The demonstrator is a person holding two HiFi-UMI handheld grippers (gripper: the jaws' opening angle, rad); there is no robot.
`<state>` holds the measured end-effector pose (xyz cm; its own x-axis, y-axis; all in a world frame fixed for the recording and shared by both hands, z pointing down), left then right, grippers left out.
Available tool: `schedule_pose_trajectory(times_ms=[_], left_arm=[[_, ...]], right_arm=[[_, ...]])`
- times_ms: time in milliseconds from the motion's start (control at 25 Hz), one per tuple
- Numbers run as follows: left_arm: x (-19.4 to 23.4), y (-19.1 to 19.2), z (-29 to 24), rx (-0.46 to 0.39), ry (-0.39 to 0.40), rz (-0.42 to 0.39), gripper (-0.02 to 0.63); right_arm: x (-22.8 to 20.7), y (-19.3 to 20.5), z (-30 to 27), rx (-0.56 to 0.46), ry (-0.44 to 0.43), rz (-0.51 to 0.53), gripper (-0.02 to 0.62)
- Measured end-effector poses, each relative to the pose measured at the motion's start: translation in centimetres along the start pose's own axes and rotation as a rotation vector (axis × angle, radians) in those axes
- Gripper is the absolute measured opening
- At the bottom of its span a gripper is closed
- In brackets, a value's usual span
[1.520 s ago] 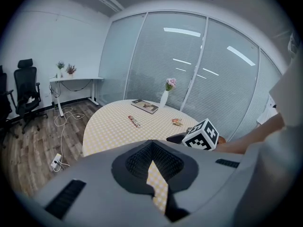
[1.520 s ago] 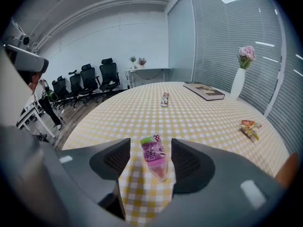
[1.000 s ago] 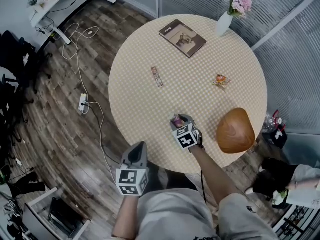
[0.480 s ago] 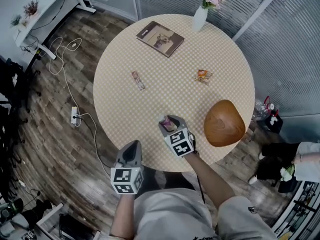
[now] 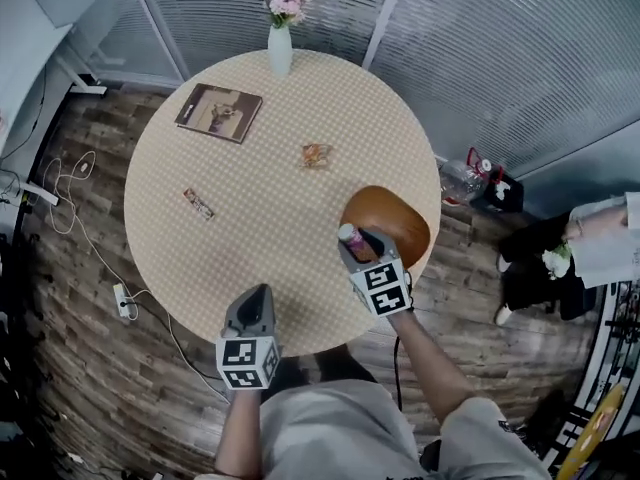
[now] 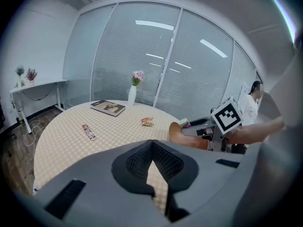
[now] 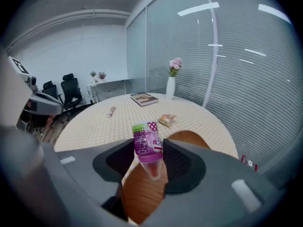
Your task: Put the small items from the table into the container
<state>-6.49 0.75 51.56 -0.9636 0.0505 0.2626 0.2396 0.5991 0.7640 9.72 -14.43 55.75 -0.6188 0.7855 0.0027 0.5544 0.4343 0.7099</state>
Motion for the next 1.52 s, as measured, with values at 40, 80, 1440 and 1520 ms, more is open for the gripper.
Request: schedule_pose_trajectory(times_ms=[40, 80, 1440, 1520], left_arm=[[-0.6, -0.1, -0.3, 0.006, 0.009, -0.010, 0.005], [-1.1, 0.0, -0.6, 0.011, 0.015, -0.015, 0.006], [0.9, -0.6, -2.3, -0.011, -0.020, 0.019, 0.006], [1.7, -0.4, -2.3, -0.011, -0.007, 0.011, 0.006]], right_arm=[[-1.9, 1.1, 0.0, 0.018, 0.026, -0.021, 0.181], [-3.5, 2.1, -0.1, 0.035, 0.046, -0.042, 0.181], [7.1, -0.9, 2.6, -0.137, -0.061, -0.181, 0.002], [8.2, -0.9, 2.2, -0.121, -0.063, -0.180, 0.002]])
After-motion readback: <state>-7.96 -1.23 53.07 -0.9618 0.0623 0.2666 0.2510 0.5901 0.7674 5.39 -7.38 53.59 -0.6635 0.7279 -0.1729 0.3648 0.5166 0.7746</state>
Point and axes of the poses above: the fingertips, and each gripper's own axes: z backward along the fingers, x to its left, y out of its underside, the point moved 3 cm from there along z, backward along the fingers, and after that the axes turned 3 degrees about x, right-handed, at the moved point
